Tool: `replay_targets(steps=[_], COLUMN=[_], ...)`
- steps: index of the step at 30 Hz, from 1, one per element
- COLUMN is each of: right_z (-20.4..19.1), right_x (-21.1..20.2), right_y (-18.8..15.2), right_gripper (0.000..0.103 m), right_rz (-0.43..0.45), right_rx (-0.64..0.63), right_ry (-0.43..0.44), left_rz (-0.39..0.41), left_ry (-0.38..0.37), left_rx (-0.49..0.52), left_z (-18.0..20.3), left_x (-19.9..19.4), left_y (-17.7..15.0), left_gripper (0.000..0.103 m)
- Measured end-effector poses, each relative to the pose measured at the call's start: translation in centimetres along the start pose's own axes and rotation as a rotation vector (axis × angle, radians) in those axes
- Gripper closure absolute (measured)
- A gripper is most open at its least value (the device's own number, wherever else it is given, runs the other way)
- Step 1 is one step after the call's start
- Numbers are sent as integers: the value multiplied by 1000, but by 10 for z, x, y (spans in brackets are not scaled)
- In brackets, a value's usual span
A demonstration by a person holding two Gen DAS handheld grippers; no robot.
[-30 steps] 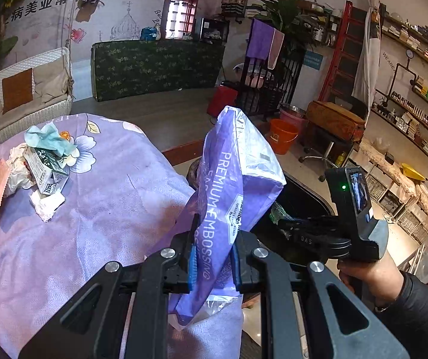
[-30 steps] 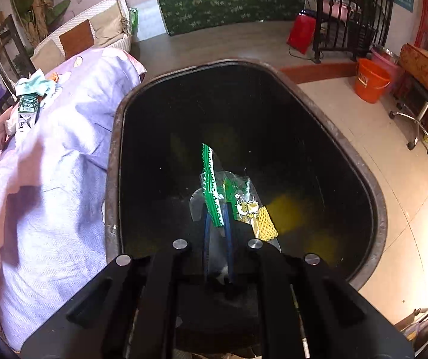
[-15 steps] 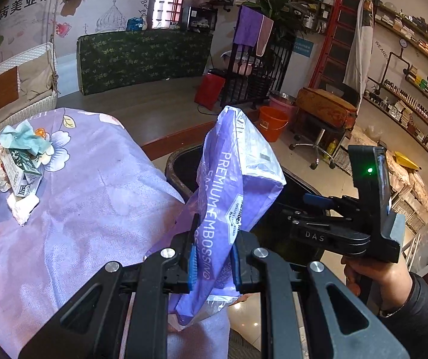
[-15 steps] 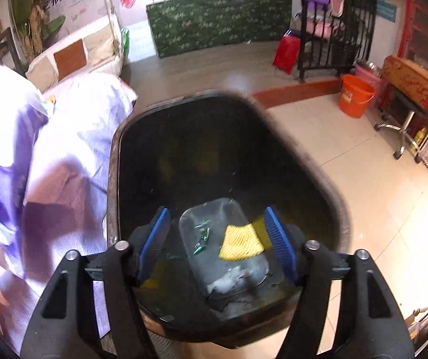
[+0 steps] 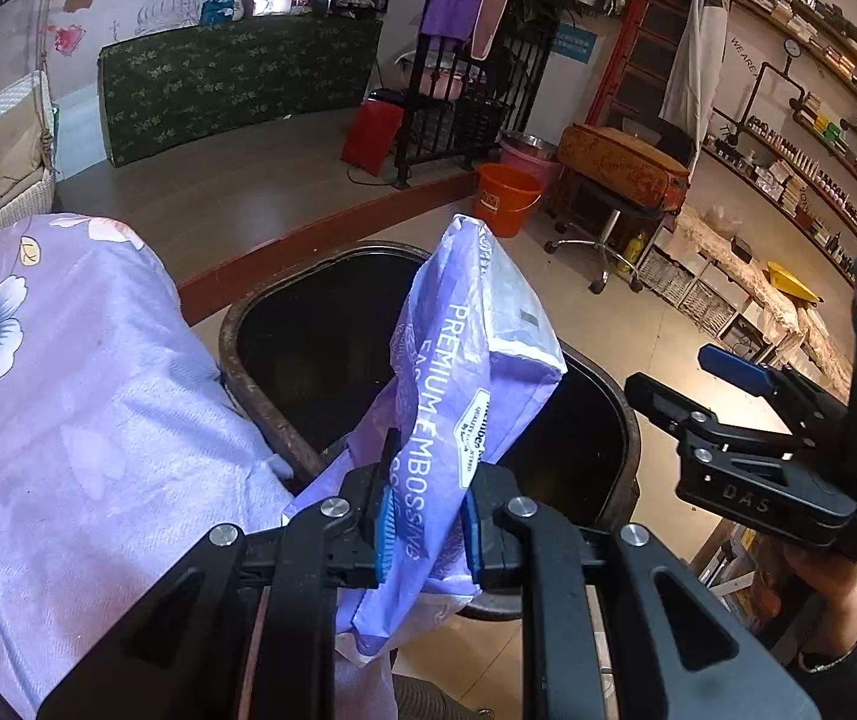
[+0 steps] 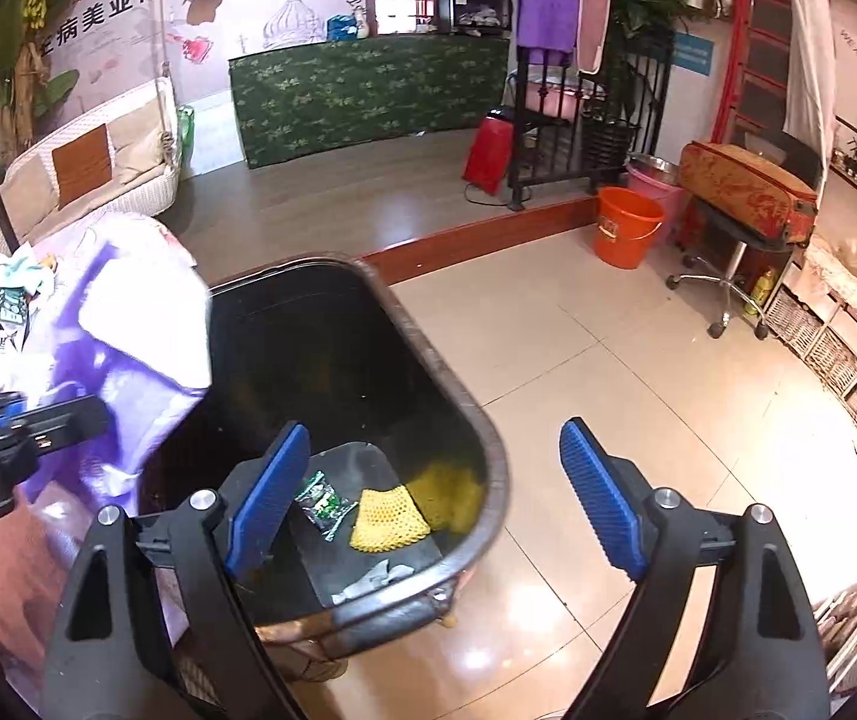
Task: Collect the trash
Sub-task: 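Lower the purple bag into the bin and open the left tool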
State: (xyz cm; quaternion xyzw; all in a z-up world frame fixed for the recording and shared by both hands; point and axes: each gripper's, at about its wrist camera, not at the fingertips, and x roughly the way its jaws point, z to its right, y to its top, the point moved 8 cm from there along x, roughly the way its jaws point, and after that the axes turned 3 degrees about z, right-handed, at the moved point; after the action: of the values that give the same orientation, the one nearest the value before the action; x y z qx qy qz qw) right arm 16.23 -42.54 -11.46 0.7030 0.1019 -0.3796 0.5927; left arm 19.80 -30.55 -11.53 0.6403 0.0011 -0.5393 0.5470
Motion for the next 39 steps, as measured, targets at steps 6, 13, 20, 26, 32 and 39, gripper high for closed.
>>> replay_targets(steps=[6, 13, 20, 26, 32, 39], right_z=[23, 42, 49, 53, 50, 37], right_x=[-6, -7, -5, -6, -5, -5], right_y=[3, 5, 5, 5, 7, 7], right_gripper=[18, 18, 17, 17, 17, 17], right_rz=[14, 16, 11, 25, 37, 43], right_rx=[33, 68, 85, 98, 94, 85], right_ry=[-39, -63, -78, -78, -72, -24], left_rz=[-49, -81, -103, -62, -20, 27], left_ry=[-7, -11, -8, 20, 50, 100], left_rx=[38, 63, 64, 79, 84, 111], left_z=[16, 27, 33, 34, 30, 23], left_x=[28, 48, 56, 49, 34, 10], left_y=[4, 4, 3, 4, 5, 1], left_gripper=[85, 85, 66, 27, 22, 18])
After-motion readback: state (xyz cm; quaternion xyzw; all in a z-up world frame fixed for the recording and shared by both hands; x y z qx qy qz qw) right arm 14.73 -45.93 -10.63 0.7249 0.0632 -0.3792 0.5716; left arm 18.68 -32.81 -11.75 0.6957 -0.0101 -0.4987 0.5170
